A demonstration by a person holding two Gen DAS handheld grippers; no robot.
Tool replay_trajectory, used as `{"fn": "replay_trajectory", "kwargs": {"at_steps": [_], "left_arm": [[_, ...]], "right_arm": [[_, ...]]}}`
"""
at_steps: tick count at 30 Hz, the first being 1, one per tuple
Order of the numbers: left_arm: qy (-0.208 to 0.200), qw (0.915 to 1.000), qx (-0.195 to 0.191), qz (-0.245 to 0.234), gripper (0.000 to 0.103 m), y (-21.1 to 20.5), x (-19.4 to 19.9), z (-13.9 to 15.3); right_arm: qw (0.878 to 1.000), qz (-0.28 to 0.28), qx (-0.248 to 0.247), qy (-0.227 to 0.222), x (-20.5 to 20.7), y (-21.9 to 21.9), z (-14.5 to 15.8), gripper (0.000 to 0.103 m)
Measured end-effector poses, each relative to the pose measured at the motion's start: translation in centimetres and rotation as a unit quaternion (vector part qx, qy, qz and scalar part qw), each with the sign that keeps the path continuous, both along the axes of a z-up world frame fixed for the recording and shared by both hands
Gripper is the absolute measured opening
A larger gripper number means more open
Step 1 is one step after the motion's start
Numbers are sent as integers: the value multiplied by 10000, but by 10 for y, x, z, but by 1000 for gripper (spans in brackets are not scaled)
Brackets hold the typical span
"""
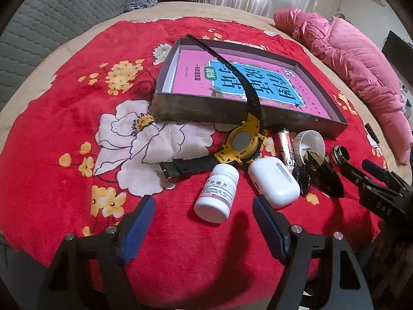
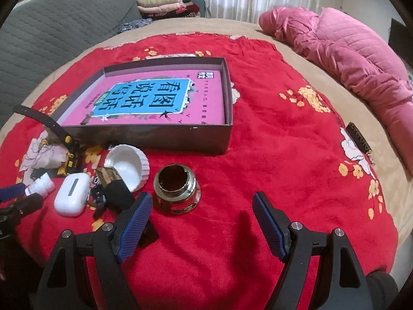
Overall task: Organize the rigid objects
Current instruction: 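Close the left tool on the white pill bottle while the right tool grasps the silver metal jar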
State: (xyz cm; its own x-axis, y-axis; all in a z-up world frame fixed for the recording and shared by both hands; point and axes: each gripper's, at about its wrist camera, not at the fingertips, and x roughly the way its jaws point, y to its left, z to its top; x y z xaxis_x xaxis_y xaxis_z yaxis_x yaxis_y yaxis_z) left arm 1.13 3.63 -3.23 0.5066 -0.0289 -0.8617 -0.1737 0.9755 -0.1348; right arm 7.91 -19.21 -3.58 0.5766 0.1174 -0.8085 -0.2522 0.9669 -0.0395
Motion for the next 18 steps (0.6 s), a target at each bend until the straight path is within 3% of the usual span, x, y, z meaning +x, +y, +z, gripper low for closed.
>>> {"fn": "replay_trajectory", "kwargs": {"at_steps": [10, 18], "left_arm": [[-25, 9999, -17, -159, 65, -6, 3, -2], [16, 9991, -203, -362, 48, -10, 7, -7]], "right_arm": [[10000, -29, 45, -5, 3, -3, 0, 80], [9999, 88, 44, 27, 4, 1, -1, 80]]}}
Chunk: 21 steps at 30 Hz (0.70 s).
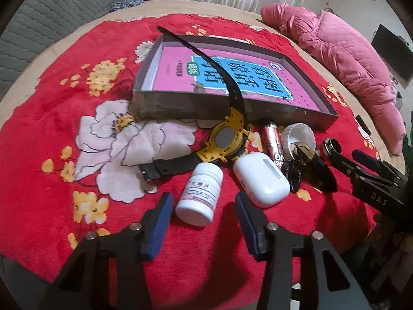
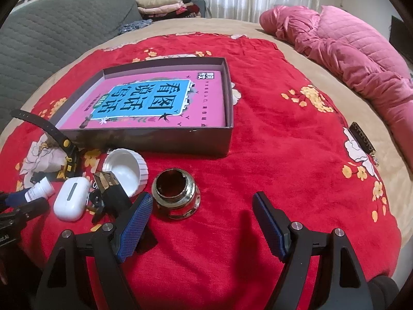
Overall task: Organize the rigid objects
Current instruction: 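Close the left tool on the white pill bottle while the right tool grasps the silver metal jar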
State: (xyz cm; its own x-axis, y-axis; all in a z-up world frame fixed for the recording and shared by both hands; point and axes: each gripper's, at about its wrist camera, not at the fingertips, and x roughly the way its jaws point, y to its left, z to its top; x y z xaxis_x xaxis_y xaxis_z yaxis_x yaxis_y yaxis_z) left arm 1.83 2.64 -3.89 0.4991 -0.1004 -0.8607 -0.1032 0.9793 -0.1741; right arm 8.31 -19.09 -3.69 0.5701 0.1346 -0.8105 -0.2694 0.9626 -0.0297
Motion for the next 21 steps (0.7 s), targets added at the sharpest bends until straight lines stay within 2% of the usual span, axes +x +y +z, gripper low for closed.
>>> {"fn": "replay_trajectory", "kwargs": {"at_steps": [15, 17, 21], "left_arm": [[-130, 9998, -71, -105, 43, -6, 8, -4], [-139, 9998, -63, -116, 43, -7, 9, -5], [-132, 9999, -24, -95, 33, -6, 10, -7]], "right_arm": [[9999, 101, -38, 10, 10, 5, -10, 79], [9998, 166, -54, 11, 11, 7, -11, 74], [9994, 297, -143, 86, 13, 14, -17, 62]]}}
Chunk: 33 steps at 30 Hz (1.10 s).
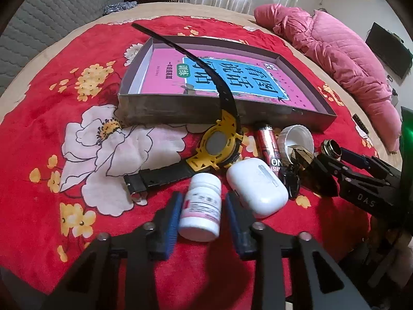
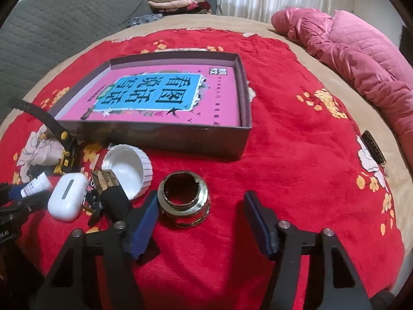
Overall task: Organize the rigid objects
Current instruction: 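Close the left tool on the white pill bottle while the right tool grasps the silver metal jar, then lift the pill bottle with the left tool while the right tool carries the metal jar over the grey box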
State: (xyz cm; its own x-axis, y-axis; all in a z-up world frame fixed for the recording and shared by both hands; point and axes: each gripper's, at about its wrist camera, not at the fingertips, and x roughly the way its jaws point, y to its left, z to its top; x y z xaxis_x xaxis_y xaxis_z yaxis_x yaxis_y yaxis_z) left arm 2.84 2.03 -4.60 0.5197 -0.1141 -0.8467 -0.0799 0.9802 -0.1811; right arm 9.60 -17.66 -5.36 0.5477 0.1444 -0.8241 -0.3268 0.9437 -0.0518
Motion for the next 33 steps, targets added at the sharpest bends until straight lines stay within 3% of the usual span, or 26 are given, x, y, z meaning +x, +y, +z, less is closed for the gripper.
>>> {"fn": "replay_trajectory", "kwargs": {"at_steps": [7, 18, 33], "left_arm": [[-23, 10000, -73, 10, 33, 2, 1, -2], [-54, 9998, -208, 22, 27, 6, 1, -3], [-229, 9985, -497, 50, 27, 10, -6, 8]], "right_arm": [[10000, 62, 60, 35, 3, 1, -3, 58], [9995, 178, 240, 90, 2, 1, -4, 43], [9979, -98, 628, 98, 4, -14, 5, 43]]}}
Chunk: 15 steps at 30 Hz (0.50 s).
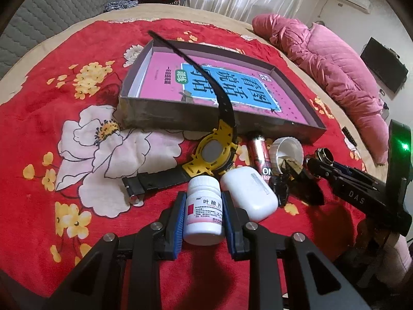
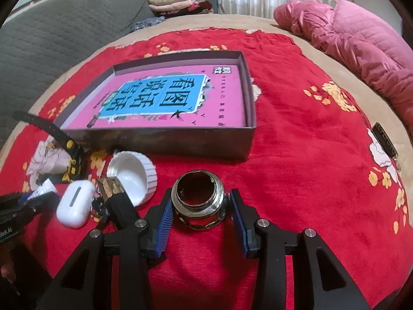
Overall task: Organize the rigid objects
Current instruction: 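Lift the pill bottle with the left tool while the right tool carries the metal jar over the grey box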
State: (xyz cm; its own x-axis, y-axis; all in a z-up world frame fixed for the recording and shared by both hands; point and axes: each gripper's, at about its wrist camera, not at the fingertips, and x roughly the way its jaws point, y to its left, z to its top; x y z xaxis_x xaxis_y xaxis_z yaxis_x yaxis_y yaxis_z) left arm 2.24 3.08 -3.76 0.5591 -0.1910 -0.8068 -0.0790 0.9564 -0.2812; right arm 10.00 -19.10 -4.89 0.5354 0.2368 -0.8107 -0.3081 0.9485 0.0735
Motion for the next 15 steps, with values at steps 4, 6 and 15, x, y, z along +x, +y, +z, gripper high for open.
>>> {"fn": "replay_trajectory", "kwargs": {"at_steps": [4, 6, 15], "left_arm": [[-160, 9999, 21, 27, 27, 1, -3, 10], [-186, 9998, 6, 60, 27, 3, -3, 12], [-445, 9987, -24, 242, 27, 13, -7, 25]], "right_arm": [[9998, -81, 143, -65, -2, -6, 7, 43], [9998, -68, 154, -136, -3, -6, 11, 43], [9977, 167, 90, -652, -15, 2, 30, 43]]}}
